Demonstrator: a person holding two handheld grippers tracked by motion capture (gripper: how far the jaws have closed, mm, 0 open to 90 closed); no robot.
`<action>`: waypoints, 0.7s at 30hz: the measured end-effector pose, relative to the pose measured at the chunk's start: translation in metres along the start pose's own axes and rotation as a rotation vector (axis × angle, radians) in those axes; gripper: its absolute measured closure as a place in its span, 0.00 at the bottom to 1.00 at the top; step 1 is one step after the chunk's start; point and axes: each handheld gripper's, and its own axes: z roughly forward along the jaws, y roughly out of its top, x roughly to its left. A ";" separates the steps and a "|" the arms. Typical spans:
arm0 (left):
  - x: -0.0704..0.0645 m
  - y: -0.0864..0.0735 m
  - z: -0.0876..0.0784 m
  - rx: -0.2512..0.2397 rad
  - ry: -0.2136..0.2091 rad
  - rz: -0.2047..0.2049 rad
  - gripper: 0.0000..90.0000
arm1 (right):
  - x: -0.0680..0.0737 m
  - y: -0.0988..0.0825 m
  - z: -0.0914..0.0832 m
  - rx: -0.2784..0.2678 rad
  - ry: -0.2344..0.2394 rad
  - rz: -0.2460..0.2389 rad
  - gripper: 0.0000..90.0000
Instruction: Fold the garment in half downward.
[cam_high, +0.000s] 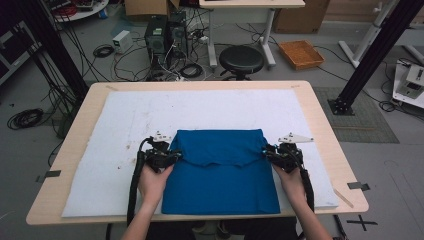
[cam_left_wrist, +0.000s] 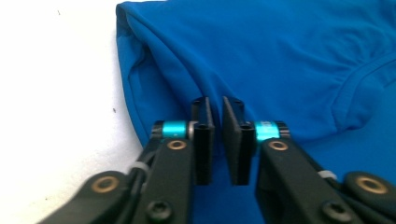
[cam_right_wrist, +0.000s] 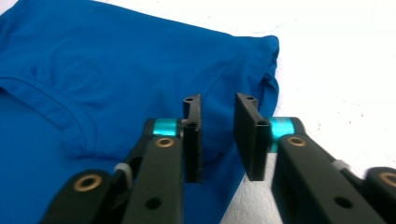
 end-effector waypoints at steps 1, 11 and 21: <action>0.000 0.000 -0.001 -0.004 -0.002 0.002 0.96 | 0.000 0.000 0.000 0.003 0.006 -0.002 0.89; 0.000 -0.003 -0.001 -0.032 -0.004 0.003 0.97 | -0.002 -0.001 -0.001 0.004 0.006 0.030 0.81; 0.001 -0.003 -0.001 -0.037 -0.010 0.002 0.97 | -0.001 -0.004 0.003 0.041 0.007 0.007 0.97</action>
